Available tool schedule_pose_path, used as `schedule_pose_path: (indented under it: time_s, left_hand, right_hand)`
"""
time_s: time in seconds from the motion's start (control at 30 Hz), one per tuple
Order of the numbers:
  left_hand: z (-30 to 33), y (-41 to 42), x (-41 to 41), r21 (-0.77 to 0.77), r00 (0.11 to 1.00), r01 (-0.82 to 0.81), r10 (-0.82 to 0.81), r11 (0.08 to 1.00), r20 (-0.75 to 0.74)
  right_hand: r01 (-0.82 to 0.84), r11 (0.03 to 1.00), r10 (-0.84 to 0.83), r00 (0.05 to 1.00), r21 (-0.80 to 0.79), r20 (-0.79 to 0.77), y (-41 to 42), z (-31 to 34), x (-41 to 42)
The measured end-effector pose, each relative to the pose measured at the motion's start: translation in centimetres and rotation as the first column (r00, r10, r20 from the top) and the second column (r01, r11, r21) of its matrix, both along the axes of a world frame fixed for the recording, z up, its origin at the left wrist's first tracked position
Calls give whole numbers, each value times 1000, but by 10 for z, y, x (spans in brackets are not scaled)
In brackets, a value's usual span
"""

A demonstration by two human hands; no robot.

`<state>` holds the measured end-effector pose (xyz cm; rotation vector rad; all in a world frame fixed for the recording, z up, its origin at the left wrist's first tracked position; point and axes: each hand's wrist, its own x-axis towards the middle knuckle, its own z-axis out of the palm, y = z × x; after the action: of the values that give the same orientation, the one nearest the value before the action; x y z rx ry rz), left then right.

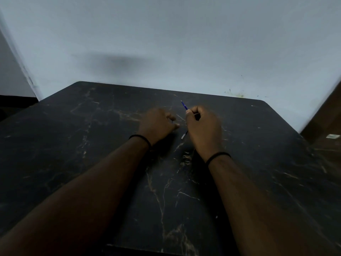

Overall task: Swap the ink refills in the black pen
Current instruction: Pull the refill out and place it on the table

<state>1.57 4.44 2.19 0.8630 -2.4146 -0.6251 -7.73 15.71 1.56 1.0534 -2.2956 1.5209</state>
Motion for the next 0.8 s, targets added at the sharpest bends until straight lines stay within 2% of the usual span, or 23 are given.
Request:
schedule_pose_path:
  time_s: [0.1,0.3,0.37,0.47,0.57,0.67,0.8]
  left_hand:
    - [1,1,-1,-82,996,9,-1,997,91]
    - [-2,0,-2,-195,995,-29,47,980,84]
    - [-1,0,-3,-198,998,-57,61,978,13]
    - [1,4,-3,-114,983,-28,6,993,-185]
    - [0,11,-4,35,940,106,-88,994,-330]
    - [-1,21,-7,156,882,296,-207,942,-424]
    - [-3,30,-11,162,780,471,-323,867,-536]
  right_hand:
    - [-1,1000,1,1000,-5,13,0,1,1]
    - [-7,1000,7,999,2,35,0,1,2]
    - [-18,1000,19,998,-18,52,1,1,2]
    - [-37,994,48,993,-100,112,1,5,3]
    - [-20,967,65,983,-255,170,4,12,6]
    - [-5,915,86,979,-402,185,6,19,9]
    - [-41,884,148,970,-465,195,5,21,11]
